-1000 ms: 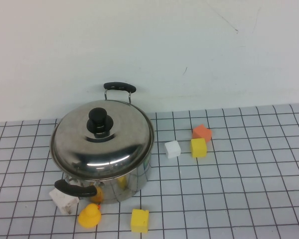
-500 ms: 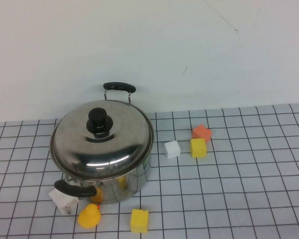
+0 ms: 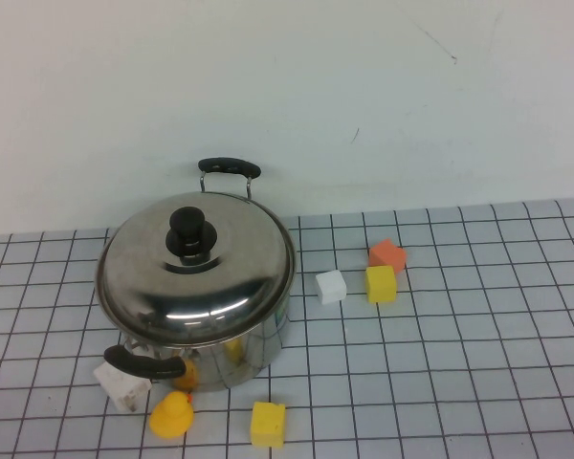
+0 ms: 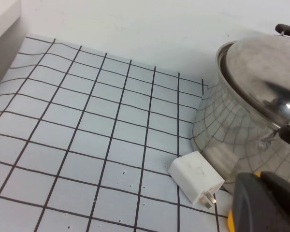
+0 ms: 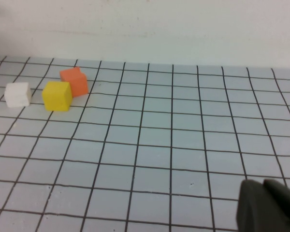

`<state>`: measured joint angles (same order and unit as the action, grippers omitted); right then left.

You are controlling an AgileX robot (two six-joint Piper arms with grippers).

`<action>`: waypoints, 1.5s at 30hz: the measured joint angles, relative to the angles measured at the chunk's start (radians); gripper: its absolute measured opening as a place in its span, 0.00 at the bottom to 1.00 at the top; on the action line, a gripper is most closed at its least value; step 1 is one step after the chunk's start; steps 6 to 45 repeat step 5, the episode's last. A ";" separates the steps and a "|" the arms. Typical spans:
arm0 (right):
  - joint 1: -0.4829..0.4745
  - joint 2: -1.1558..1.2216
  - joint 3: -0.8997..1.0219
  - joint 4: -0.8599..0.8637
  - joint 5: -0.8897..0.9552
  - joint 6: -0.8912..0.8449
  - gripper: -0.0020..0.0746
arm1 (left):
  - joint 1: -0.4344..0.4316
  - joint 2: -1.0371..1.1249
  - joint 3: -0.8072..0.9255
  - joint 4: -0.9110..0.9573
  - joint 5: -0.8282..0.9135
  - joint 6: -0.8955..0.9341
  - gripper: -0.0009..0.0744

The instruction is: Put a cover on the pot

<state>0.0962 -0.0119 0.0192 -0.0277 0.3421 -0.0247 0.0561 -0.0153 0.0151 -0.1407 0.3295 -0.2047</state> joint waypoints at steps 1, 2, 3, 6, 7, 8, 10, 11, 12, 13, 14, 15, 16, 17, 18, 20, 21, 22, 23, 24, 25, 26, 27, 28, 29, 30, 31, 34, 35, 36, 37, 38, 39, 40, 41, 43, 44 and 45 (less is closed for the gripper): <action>0.000 0.000 0.000 0.000 0.000 0.000 0.02 | 0.000 0.000 0.000 0.000 0.000 0.000 0.01; 0.000 0.000 0.000 0.000 0.000 0.000 0.02 | 0.000 0.000 0.000 0.000 0.000 -0.002 0.01; 0.000 0.000 0.000 0.000 0.000 0.000 0.02 | 0.000 0.000 0.000 0.000 0.000 -0.004 0.01; 0.000 0.000 0.000 0.000 0.000 0.000 0.02 | 0.000 0.000 0.000 0.000 0.000 -0.004 0.01; 0.000 0.000 0.000 0.000 0.000 0.000 0.02 | 0.000 0.000 0.000 0.000 0.000 -0.004 0.01; 0.000 0.000 0.000 0.000 0.000 0.000 0.02 | 0.000 0.000 0.000 0.000 0.000 -0.004 0.01; 0.000 0.000 0.000 0.000 0.000 0.000 0.02 | 0.000 0.000 0.000 0.000 0.000 -0.004 0.01; 0.000 0.000 0.000 0.000 0.000 0.000 0.02 | 0.000 0.000 0.000 0.000 0.000 -0.004 0.01; 0.000 0.000 0.000 0.000 0.000 0.000 0.02 | 0.000 0.000 0.000 0.000 0.000 -0.004 0.01; 0.000 0.000 0.000 0.000 0.000 0.000 0.02 | 0.000 0.000 0.000 0.000 0.000 -0.004 0.01; 0.000 0.000 0.000 0.000 0.000 0.000 0.02 | 0.000 0.000 0.000 0.000 0.000 -0.004 0.01; 0.000 0.000 0.000 0.000 0.000 0.000 0.02 | 0.000 0.000 0.000 0.000 0.000 -0.004 0.01; 0.000 0.000 0.000 0.000 0.000 0.000 0.02 | 0.000 0.000 0.000 0.000 0.000 -0.004 0.01; 0.000 0.000 0.000 0.000 0.000 0.000 0.02 | 0.000 0.000 0.000 0.000 0.000 -0.004 0.01; 0.000 0.000 0.000 0.000 0.000 0.000 0.02 | 0.000 0.000 0.000 0.000 0.000 -0.004 0.01; 0.000 0.000 0.000 0.000 0.000 0.000 0.02 | 0.000 0.000 0.000 0.000 0.000 -0.004 0.01; 0.000 0.000 0.000 0.000 0.000 0.000 0.02 | 0.000 0.000 0.000 0.000 0.000 -0.004 0.01; 0.000 0.000 0.000 0.000 0.000 0.000 0.02 | 0.000 0.000 0.000 0.000 0.000 -0.004 0.01; 0.000 0.000 0.000 0.000 0.000 0.000 0.02 | 0.000 0.000 0.000 0.000 0.000 -0.004 0.01; 0.000 0.000 0.000 0.000 0.000 0.000 0.02 | 0.000 0.000 0.000 0.000 0.000 -0.004 0.01; 0.000 0.000 0.000 0.000 0.000 0.000 0.02 | 0.000 0.000 0.000 0.000 0.000 -0.004 0.01; 0.000 0.000 0.000 0.000 0.000 0.000 0.02 | 0.000 0.000 0.000 0.000 0.000 -0.004 0.01; 0.000 0.000 0.000 0.000 0.000 0.000 0.02 | 0.000 0.000 0.000 0.000 0.000 -0.004 0.01; 0.000 0.000 0.000 0.000 0.000 0.000 0.02 | 0.000 0.000 0.000 0.000 0.000 -0.004 0.01; 0.000 0.000 0.000 0.000 0.000 0.000 0.02 | 0.000 0.000 0.000 0.000 0.000 -0.004 0.01; 0.000 0.000 0.000 0.000 0.000 0.000 0.02 | 0.000 0.000 0.000 0.000 0.000 -0.004 0.01; 0.000 0.000 0.000 0.000 0.000 0.000 0.02 | 0.000 0.000 0.000 0.000 0.000 -0.004 0.01; 0.000 0.000 0.000 0.000 0.000 0.000 0.02 | 0.000 0.000 0.000 0.000 0.000 -0.004 0.01; 0.000 0.000 0.000 0.000 0.000 0.000 0.02 | 0.000 0.000 0.000 0.000 0.000 -0.004 0.01; 0.000 0.000 0.000 0.000 0.000 0.000 0.02 | 0.000 0.000 0.000 0.000 0.000 -0.004 0.01; 0.000 0.000 0.000 0.000 0.000 0.000 0.02 | 0.000 0.000 0.000 0.000 0.000 -0.004 0.01; 0.000 0.000 0.000 0.000 0.000 0.000 0.02 | 0.000 0.000 0.000 0.000 0.000 -0.004 0.01; 0.000 0.000 0.000 0.000 0.000 0.000 0.02 | 0.000 0.000 0.000 0.000 0.000 -0.004 0.01; 0.000 0.000 0.000 0.000 0.000 0.000 0.02 | 0.000 0.000 0.000 0.000 0.000 -0.004 0.01; 0.000 0.000 0.000 0.000 0.000 0.000 0.02 | 0.000 0.000 0.000 0.000 0.000 -0.004 0.01; 0.000 0.000 0.000 0.000 0.000 0.000 0.02 | 0.000 0.000 0.000 0.000 0.000 -0.004 0.01; 0.000 0.000 0.000 0.000 0.000 0.000 0.02 | 0.000 0.000 0.000 0.000 0.000 -0.004 0.01; 0.000 0.000 0.000 0.000 0.000 0.000 0.02 | 0.000 0.000 0.000 0.000 0.000 -0.004 0.01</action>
